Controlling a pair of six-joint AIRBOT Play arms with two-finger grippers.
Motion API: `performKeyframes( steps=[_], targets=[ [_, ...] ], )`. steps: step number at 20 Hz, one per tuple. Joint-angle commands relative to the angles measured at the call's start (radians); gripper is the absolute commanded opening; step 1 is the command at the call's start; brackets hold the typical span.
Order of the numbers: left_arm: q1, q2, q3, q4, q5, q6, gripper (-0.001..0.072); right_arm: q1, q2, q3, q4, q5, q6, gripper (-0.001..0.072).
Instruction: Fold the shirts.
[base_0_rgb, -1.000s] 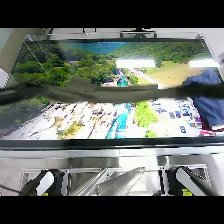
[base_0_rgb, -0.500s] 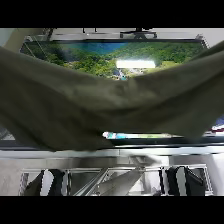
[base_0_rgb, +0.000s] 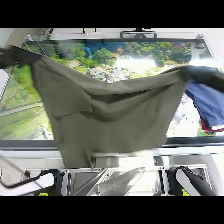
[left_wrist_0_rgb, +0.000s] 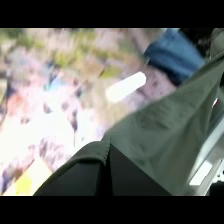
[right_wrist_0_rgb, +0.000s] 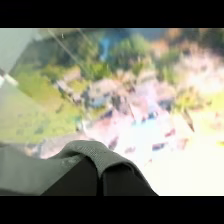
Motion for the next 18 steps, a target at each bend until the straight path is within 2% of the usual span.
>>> performKeyframes(
  steps=[1, 4, 7, 13, 18],
  targets=[
    [-0.093, -0.298, 0.006, 0.125, 0.052, -0.002, 0.002, 0.076, -0.282, -0.072, 0.029, -0.149, -0.08, 0.0018],
    [-0.08, -0.499, 0.008, 0.122, 0.164, -0.001, 0.002, 0.074, -0.536, -0.059, 0.216, -0.175, -0.222, 0.0018],
    [-0.066, -0.626, 0.083, 0.121, 0.257, -0.001, 0.0021, 0.07, -0.726, 0.034, 0.343, -0.146, -0.29, 0.0018],
    [-0.075, -0.762, 0.324, 0.121, 0.294, -0.015, 0.002, 0.07, -0.902, 0.278, 0.398, -0.119, -0.255, 0.0018],
    [-0.071, -0.756, 0.303, 0.121, 0.354, -0.019, 0.002, 0.048, -0.906, 0.3, 0.385, -0.06, -0.249, 0.0018]
  ],
)
